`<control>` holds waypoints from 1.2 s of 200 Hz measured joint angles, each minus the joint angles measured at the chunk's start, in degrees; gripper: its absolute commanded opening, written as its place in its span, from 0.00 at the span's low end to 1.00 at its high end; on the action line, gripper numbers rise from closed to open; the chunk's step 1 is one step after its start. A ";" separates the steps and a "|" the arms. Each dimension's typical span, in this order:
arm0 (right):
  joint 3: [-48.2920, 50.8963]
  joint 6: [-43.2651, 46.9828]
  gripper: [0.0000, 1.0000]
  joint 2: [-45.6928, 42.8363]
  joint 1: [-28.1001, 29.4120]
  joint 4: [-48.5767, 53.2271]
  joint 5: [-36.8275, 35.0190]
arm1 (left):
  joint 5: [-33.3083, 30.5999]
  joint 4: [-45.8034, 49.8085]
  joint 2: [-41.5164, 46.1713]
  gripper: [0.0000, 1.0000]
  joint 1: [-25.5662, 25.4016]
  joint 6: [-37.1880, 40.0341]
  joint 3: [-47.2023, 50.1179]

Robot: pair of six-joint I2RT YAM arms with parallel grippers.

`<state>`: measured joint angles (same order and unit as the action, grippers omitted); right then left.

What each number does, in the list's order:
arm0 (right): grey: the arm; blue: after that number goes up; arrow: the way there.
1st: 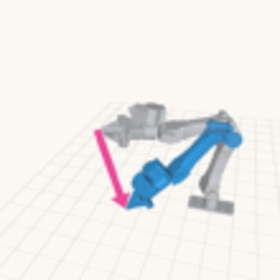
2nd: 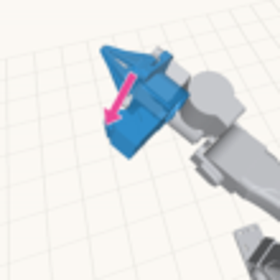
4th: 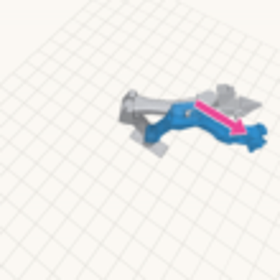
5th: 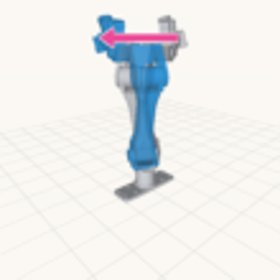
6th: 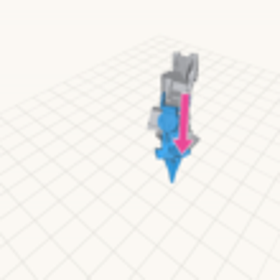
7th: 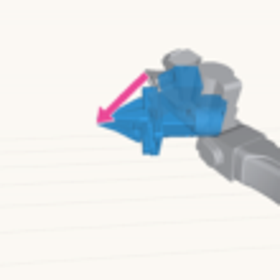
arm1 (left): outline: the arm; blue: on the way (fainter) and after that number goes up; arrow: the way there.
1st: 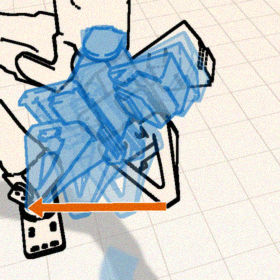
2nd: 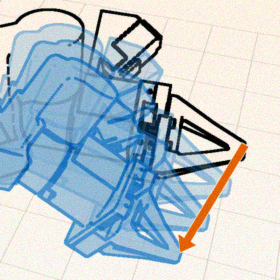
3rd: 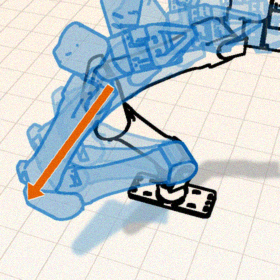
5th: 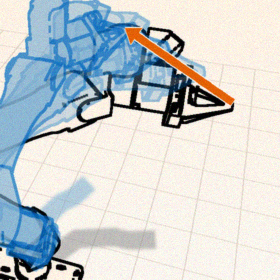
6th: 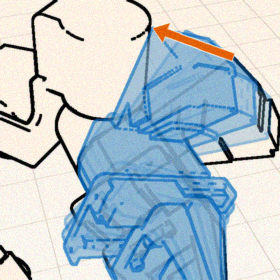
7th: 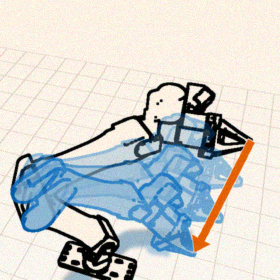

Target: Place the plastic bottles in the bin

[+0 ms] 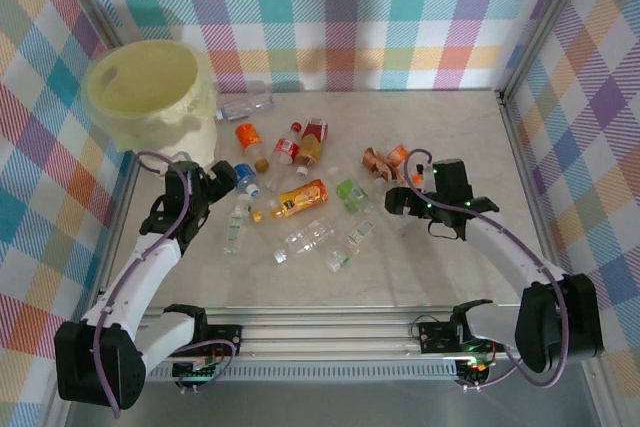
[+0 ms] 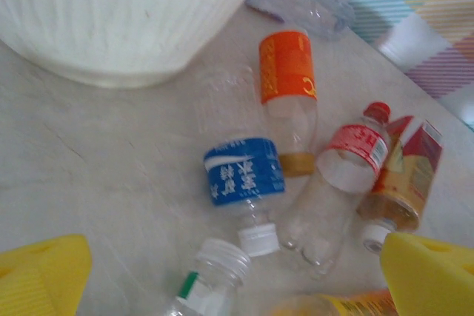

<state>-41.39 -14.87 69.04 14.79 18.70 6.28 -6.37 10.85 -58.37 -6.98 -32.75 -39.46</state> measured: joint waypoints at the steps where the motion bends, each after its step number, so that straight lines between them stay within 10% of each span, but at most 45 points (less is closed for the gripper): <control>1: -0.04 0.11 1.00 0.11 0.09 0.09 -0.13 | 0.09 0.02 -0.02 1.00 0.00 -0.09 0.00; 183: -9.70 16.81 1.00 17.75 4.76 13.64 -10.80 | 5.42 0.00 -3.08 1.00 0.00 -2.62 -0.02; 240: -9.70 15.78 0.75 18.45 4.81 12.70 -10.62 | 8.17 -0.04 -3.08 1.00 -0.04 -2.60 -0.02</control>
<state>-51.09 0.91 87.48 19.59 31.40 -4.34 1.80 10.81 -61.45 -7.03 -35.35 -39.48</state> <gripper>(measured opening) 0.801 0.999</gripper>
